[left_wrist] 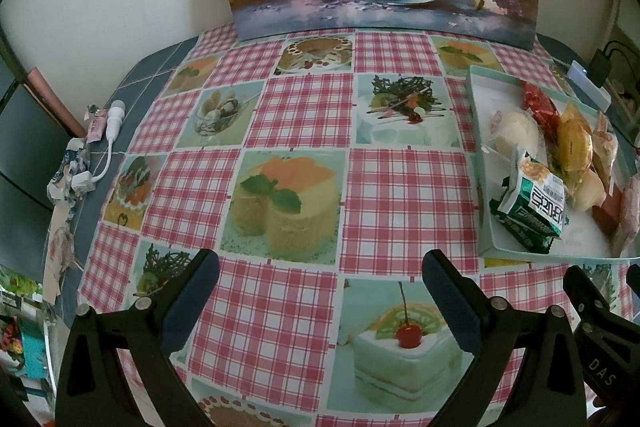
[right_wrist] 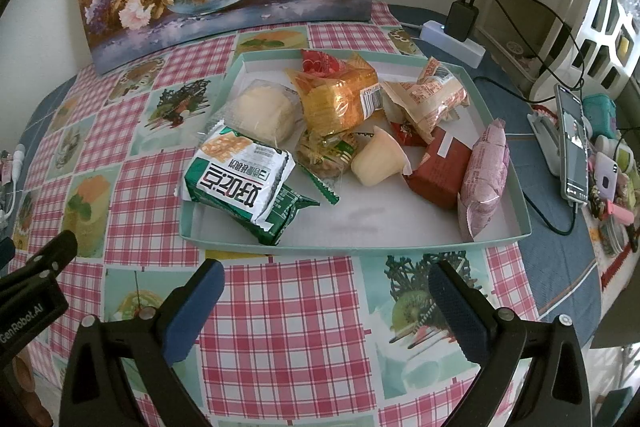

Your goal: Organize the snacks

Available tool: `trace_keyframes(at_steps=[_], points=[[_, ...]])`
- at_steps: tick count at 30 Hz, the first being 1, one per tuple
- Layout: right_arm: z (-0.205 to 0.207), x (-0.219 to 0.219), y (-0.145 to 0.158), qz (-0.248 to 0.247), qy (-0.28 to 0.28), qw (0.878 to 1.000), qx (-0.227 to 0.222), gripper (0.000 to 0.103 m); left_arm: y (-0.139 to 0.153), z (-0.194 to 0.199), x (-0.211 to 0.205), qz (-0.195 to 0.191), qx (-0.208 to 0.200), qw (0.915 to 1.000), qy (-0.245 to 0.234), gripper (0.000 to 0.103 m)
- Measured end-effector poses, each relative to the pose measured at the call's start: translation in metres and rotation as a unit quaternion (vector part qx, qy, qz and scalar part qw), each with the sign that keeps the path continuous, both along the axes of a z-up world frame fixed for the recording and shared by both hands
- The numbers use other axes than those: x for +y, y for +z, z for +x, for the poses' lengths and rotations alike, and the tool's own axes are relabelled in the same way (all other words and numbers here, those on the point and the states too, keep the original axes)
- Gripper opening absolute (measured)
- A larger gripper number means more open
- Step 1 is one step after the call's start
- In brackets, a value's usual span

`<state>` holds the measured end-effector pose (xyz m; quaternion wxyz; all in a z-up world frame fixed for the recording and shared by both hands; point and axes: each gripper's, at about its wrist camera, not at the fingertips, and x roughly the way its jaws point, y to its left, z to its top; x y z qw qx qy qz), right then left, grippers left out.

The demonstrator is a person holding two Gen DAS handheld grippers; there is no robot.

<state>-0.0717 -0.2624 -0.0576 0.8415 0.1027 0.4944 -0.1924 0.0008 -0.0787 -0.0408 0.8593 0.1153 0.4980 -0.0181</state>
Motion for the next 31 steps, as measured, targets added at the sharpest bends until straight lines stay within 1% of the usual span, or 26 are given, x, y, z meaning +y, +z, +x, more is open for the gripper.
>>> trace_keyframes(at_steps=[31], points=[[0.0005, 0.0008, -0.0001, 0.000, -0.002, 1.000, 0.001, 0.103, 0.0003, 0.0003, 0.0010, -0.004, 0.002, 1.0000, 0.004, 0.101]])
